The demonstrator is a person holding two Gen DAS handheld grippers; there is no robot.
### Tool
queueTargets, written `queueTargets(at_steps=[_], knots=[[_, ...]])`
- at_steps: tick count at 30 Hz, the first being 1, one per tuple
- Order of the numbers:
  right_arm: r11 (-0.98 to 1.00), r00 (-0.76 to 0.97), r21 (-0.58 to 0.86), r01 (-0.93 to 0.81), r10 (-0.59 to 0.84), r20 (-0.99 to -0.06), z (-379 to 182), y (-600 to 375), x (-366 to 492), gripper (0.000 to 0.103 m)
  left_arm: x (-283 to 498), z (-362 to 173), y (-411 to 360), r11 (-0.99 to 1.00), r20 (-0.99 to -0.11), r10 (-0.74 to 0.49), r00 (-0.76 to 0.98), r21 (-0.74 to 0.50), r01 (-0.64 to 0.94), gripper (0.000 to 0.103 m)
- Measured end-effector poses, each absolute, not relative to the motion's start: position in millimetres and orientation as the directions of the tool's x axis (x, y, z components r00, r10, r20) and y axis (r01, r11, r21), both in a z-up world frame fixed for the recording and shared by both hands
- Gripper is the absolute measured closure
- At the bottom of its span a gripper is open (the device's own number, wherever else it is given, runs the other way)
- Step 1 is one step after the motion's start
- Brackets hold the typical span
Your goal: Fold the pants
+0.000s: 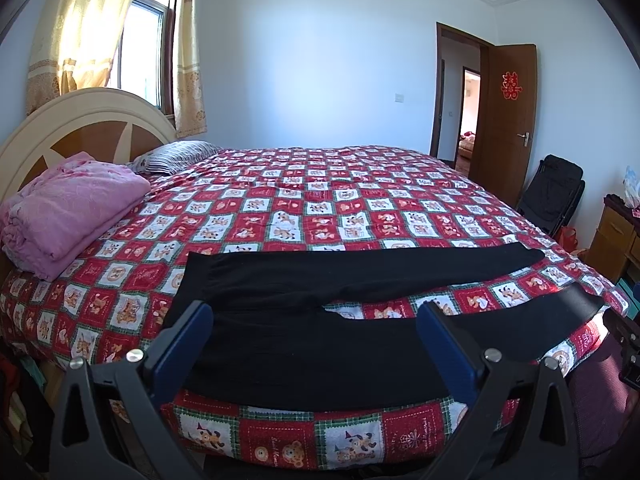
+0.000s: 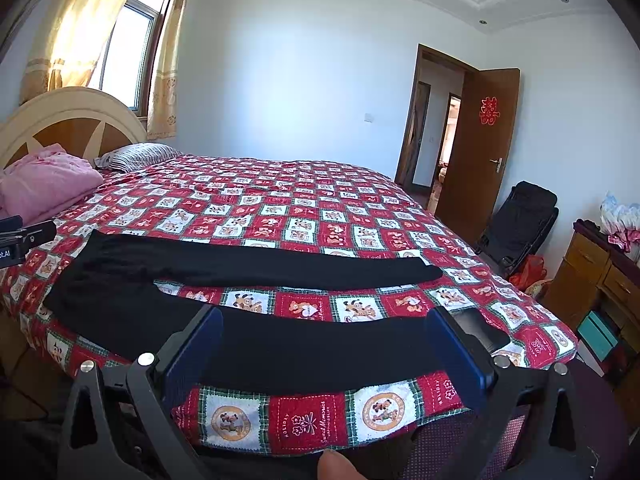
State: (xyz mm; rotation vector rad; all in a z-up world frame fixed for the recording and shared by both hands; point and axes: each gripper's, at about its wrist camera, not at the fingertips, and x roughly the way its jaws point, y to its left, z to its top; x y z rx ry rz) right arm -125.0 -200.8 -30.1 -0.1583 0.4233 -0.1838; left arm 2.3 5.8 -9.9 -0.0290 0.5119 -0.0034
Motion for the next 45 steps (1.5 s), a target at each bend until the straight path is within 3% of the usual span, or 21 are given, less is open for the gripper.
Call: queueTargets(at_steps=[17,22,36,45], knots=[[0.973,0.889,-0.180,0.146,-0.209,-0.407,-37,-206,-120,0.001,2,-13,6,1.000,-0.491,-0.009,0.871,-0.028,-0.006,0.000],[0.981,0.872,-0.148,0.124,-0.179,-0.455,-50,-215,-107,0.001,11,-26,8,1.000,-0.520,-0.003,0.854,-0.025,-0.011,0.000],[0.986,0.777,-0.103,0.131,-0.166,-0.608,-106,-245,-44,0.001,111,-99,68,0.992,-0.689,0.101,0.718,0.019,-0.122,0.000],[0.979,0.788,-0.138,0.153,-0.205,-0.581,-89,-271,24,0.001,181,-108,102,0.982,-0.712,0.185,0.677,0.106,-0.156,0.000]])
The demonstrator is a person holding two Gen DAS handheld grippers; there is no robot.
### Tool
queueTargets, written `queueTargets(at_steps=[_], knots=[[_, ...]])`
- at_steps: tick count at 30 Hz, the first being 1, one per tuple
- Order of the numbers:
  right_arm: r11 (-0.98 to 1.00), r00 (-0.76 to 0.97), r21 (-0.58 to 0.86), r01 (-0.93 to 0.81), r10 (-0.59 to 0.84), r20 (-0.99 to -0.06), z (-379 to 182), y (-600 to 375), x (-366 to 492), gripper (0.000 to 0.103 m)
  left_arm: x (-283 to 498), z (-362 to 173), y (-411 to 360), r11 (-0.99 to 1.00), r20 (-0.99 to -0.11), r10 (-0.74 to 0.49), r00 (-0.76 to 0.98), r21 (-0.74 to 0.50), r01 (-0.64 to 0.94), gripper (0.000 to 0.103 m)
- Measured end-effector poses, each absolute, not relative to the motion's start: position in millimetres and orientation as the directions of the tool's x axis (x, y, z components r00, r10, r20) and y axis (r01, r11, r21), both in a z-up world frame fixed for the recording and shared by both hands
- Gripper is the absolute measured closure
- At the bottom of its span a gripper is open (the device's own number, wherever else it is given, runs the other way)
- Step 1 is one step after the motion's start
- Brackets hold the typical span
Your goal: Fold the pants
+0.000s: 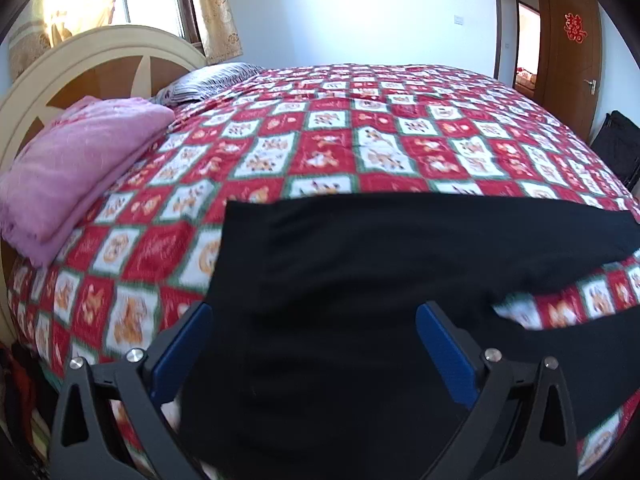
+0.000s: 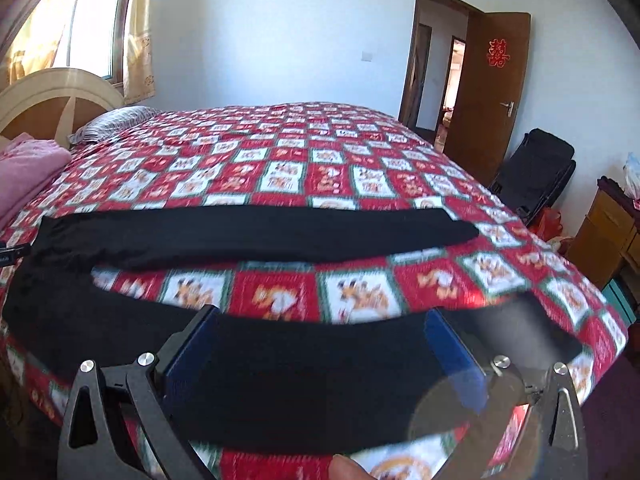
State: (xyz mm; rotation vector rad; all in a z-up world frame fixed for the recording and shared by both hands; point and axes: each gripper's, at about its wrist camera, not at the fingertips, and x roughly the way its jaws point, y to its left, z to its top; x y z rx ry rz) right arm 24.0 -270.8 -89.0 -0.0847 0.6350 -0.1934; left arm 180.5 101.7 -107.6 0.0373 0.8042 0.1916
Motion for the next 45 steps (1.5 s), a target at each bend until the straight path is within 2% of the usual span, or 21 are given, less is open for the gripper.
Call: queueTargets(at_steps=[6,14,19,21,22,24,28,32,34,35,38,43,45], knots=[[0.978,0.746,-0.146,0.146,-0.206,-0.634,-92,-298,74,0.001,225,-107,126,0.979,-0.711,0.203,0.673,0.142,-0.145,0.000],[0.972,0.706,-0.085,0.218,-0.217,-0.674,-93,-353,127,0.002,286,-129,179,0.984,-0.782,0.138,0.608,0.040,-0.172,0.000],[0.966,0.669,-0.022,0.256,-0.193,-0.718,-99,-381,154,0.019,303,-151,198,0.980,-0.822,0.106,0.560,-0.009,-0.199,0.001],[0.963,0.659,-0.018,0.269,-0.198,-0.725,-102,-389,162,0.020,307,-155,204,0.980,-0.824,0.081,0.560,-0.035,-0.194,0.009],[0.961,0.654,-0.020,0.275,-0.203,-0.728,-103,-393,165,0.023,309,-157,206,0.980,-0.829,0.070,0.555,-0.047,-0.194,0.011],[0.957,0.639,-0.012,0.288,-0.202,-0.742,-106,-402,173,0.031,312,-160,211,0.978,-0.831,0.052,0.554,-0.071,-0.197,0.022],[0.948,0.626,0.016,0.319,-0.198,-0.754,-111,-419,182,0.037,318,-170,216,0.976,-0.838,0.010,0.545,-0.112,-0.189,0.025],[0.943,0.602,0.002,0.334,-0.211,-0.770,-115,-430,195,0.044,320,-171,215,0.982,-0.825,0.010,0.566,-0.099,-0.162,0.026],[0.939,0.593,-0.006,0.344,-0.223,-0.774,-113,-438,203,0.045,321,-169,214,0.986,-0.819,0.004,0.574,-0.092,-0.138,0.037],[0.937,0.593,-0.011,0.350,-0.230,-0.772,-111,-442,207,0.045,322,-167,214,0.988,-0.817,-0.009,0.577,-0.097,-0.122,0.049],[0.929,0.586,0.003,0.370,-0.230,-0.777,-103,-463,224,0.045,327,-161,215,0.986,-0.812,-0.037,0.582,-0.124,-0.110,0.060],[0.914,0.540,0.038,0.405,-0.205,-0.816,-105,-494,254,0.045,332,-164,214,0.989,-0.818,-0.027,0.574,-0.107,-0.105,0.060],[0.912,0.502,0.010,0.410,-0.216,-0.837,-110,-505,268,0.044,332,-166,214,0.988,-0.817,-0.017,0.577,-0.101,-0.114,0.050]])
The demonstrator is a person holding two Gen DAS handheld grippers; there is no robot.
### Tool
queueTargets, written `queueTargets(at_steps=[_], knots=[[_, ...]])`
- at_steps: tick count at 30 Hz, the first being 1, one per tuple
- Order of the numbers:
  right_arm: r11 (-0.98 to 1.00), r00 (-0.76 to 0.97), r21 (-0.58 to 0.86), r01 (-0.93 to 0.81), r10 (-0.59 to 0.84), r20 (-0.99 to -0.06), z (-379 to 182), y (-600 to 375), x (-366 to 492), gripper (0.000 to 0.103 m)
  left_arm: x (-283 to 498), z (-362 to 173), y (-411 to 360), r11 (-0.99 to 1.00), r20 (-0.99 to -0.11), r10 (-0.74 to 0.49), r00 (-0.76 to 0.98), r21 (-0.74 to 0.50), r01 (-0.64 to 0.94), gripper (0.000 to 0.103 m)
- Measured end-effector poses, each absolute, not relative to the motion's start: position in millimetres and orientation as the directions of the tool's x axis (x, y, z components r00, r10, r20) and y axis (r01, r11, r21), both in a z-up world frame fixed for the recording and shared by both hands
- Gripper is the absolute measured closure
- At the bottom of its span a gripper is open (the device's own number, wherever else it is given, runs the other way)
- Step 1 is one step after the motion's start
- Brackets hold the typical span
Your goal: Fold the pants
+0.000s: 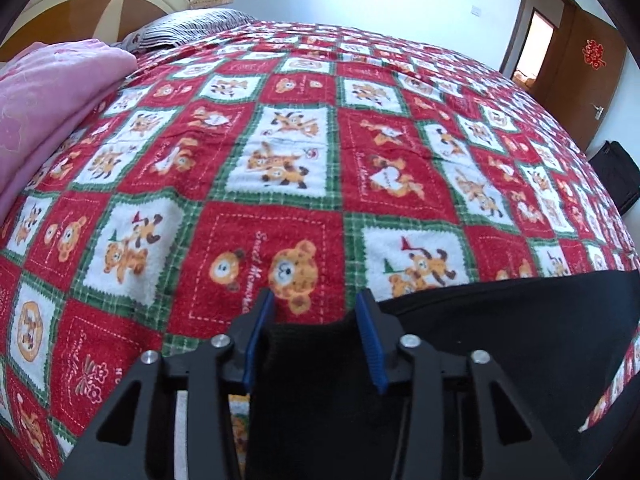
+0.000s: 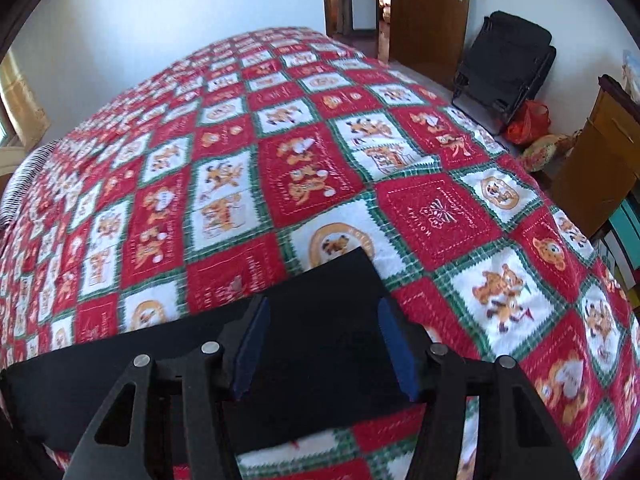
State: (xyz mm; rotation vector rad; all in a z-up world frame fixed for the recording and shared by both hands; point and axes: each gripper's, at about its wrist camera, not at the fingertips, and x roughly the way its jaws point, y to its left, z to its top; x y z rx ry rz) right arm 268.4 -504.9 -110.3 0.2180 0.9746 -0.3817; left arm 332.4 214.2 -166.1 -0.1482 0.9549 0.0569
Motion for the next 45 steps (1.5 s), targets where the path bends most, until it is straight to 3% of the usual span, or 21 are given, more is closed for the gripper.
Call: queueTargets(at_steps=[8,10,12,13,14,15,16,21,32,45], knots=[[0.922,0.437,0.036,0.385,-0.148,-0.887,-135,-536,303,0.044,334,-170,216,0.990,-0.819,-0.018,0.573,-0.097,-0.107,0.049],[0.931,0.433,0.048,0.362,-0.122,-0.893,-141,-535,307,0.044,335,-169,217,0.990,-0.821,-0.031,0.570,-0.104,-0.096,0.053],[0.938,0.430,0.030,0.345,-0.130,-0.894,-145,-532,310,0.044,337,-167,216,0.992,-0.824,-0.026,0.565,-0.091,-0.086,0.073],[0.938,0.429,0.030,0.344,-0.129,-0.894,-146,-532,310,0.045,338,-166,217,0.992,-0.827,-0.027,0.562,-0.089,-0.084,0.078],[0.939,0.428,0.024,0.344,-0.134,-0.894,-146,-532,309,0.049,338,-166,216,0.992,-0.828,-0.032,0.561,-0.094,-0.082,0.083],[0.940,0.426,0.007,0.342,-0.148,-0.893,-144,-531,308,0.068,338,-165,217,0.992,-0.827,-0.038,0.560,-0.100,-0.079,0.086],[0.941,0.430,0.009,0.339,-0.146,-0.891,-143,-531,308,0.079,337,-163,217,0.991,-0.823,-0.054,0.566,-0.112,-0.069,0.089],[0.951,0.463,0.025,0.309,-0.127,-0.877,-131,-527,298,0.094,334,-156,217,0.990,-0.801,-0.084,0.593,-0.136,-0.043,0.092],[0.957,0.588,-0.004,0.291,-0.182,-0.788,-75,-510,254,0.095,316,-131,227,0.982,-0.723,-0.129,0.678,-0.190,-0.016,0.092],[0.959,0.690,0.004,0.282,-0.200,-0.695,-28,-495,174,0.096,269,-106,245,0.926,-0.590,-0.261,0.764,-0.376,0.027,0.092]])
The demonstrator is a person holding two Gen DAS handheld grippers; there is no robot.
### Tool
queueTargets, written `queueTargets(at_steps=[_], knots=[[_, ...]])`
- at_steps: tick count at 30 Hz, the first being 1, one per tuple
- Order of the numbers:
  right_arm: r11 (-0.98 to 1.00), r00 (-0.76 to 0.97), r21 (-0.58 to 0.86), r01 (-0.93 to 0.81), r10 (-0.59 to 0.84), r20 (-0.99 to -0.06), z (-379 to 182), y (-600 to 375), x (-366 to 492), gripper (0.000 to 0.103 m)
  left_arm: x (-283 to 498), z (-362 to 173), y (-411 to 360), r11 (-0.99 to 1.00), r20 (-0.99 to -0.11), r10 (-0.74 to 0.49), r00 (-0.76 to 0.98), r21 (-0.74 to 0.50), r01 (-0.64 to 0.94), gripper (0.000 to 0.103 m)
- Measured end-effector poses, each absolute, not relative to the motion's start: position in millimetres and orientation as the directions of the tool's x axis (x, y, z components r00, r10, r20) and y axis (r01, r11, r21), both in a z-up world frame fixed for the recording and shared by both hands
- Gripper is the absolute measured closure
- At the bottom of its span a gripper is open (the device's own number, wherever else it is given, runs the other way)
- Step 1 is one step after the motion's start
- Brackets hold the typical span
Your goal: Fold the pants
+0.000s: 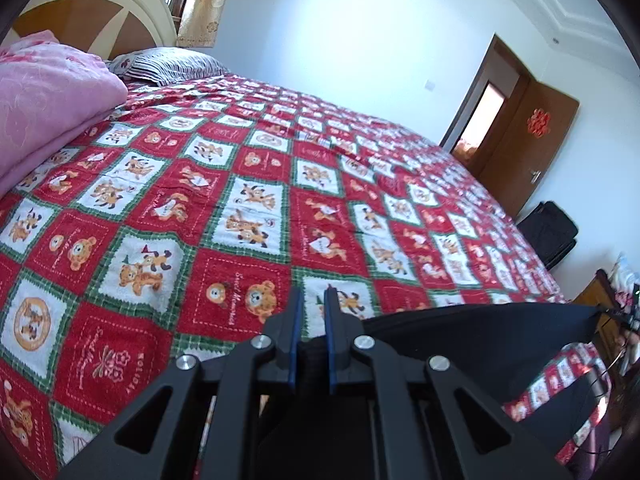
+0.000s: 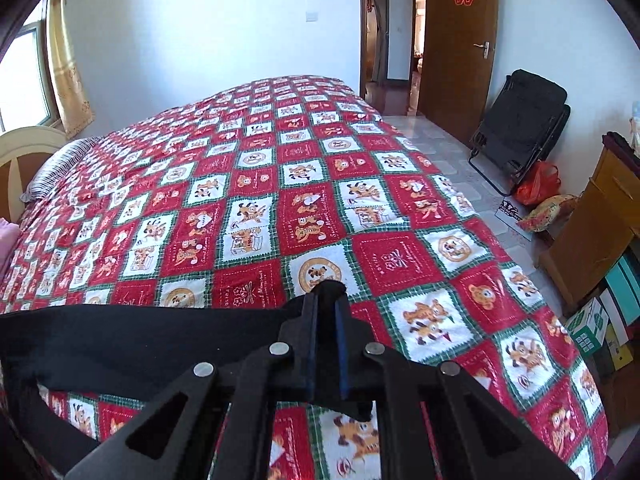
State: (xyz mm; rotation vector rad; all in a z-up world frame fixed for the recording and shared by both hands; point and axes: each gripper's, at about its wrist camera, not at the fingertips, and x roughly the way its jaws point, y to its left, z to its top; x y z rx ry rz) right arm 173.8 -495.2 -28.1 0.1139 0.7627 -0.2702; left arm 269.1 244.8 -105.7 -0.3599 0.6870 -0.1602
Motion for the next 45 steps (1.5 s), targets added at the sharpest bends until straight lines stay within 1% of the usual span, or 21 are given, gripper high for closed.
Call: queueTargets(at_steps=[3,5,9,15,21,25,31,36,37,39,42,45], knots=[[0.958,0.701,0.023,0.286,-0.192,-0.687,-30,-496,158,0.096,254,-103,250,0.912,-0.562,-0.289,0.775,-0.407,0.046,0.092],[0.954,0.706,0.033,0.297,-0.196,-0.680,-32,-497,146,0.100,242,-102,252,0.909,-0.549,-0.301,0.780,-0.413,0.060,0.092],[0.952,0.726,0.068,0.298,-0.179,-0.664,-34,-497,121,0.100,219,-102,254,0.901,-0.525,-0.327,0.786,-0.425,0.092,0.092],[0.953,0.711,0.069,0.294,-0.169,-0.683,-49,-489,91,0.101,194,-107,255,0.894,-0.507,-0.351,0.788,-0.431,0.121,0.092],[0.945,0.712,0.087,0.315,-0.175,-0.680,-58,-492,59,0.101,167,-113,258,0.879,-0.475,-0.376,0.796,-0.456,0.143,0.092],[0.935,0.699,0.100,0.341,-0.180,-0.693,-68,-501,39,0.101,146,-124,251,0.896,-0.489,-0.368,0.791,-0.414,0.161,0.092],[0.924,0.673,0.102,0.368,-0.189,-0.715,-87,-508,9,0.101,125,-151,242,0.923,-0.543,-0.338,0.768,-0.352,0.157,0.092],[0.939,0.629,0.031,0.343,-0.205,-0.750,-103,-499,3,0.101,118,-169,239,0.938,-0.569,-0.309,0.762,-0.316,0.144,0.092],[0.939,0.634,0.009,0.344,-0.225,-0.740,-102,-494,1,0.100,117,-172,239,0.939,-0.573,-0.306,0.760,-0.315,0.140,0.092],[0.935,0.639,0.012,0.355,-0.234,-0.733,-96,-489,-3,0.099,114,-175,238,0.942,-0.573,-0.299,0.763,-0.307,0.138,0.092],[0.936,0.667,-0.027,0.351,-0.270,-0.695,-79,-466,-8,0.098,113,-175,238,0.942,-0.566,-0.294,0.770,-0.308,0.133,0.092],[0.962,0.709,-0.072,0.265,-0.245,-0.661,-61,-426,2,0.096,113,-176,237,0.944,-0.566,-0.287,0.773,-0.305,0.126,0.092]])
